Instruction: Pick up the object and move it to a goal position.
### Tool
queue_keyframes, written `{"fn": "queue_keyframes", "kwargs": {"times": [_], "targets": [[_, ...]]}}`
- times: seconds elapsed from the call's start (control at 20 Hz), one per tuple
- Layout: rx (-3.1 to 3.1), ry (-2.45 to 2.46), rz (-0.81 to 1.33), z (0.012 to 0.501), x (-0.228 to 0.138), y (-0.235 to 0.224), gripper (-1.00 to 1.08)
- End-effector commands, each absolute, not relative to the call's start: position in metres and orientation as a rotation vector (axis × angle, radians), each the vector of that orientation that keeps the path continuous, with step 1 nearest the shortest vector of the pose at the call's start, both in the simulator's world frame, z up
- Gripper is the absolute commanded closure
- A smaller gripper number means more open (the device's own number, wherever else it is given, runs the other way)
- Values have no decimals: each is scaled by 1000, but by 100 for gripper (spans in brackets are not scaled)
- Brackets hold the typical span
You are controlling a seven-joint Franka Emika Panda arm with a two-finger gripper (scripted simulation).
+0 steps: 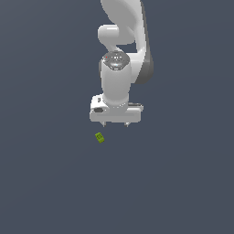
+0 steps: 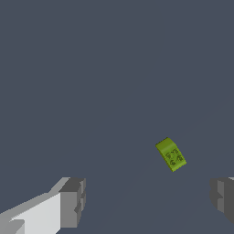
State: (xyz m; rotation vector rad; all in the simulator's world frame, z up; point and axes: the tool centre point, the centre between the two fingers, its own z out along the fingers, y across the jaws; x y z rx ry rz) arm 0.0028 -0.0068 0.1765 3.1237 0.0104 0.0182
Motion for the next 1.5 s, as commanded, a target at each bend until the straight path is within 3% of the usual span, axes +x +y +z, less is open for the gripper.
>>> {"fn": "queue_keyframes", "kwargs": {"times": [0.0, 0.85, 1.45], "targets": [[3124, 10, 18, 177, 3, -7, -92], [3121, 81, 45, 186, 2, -10, -92], [3110, 261, 32, 158, 0, -31, -92]]}}
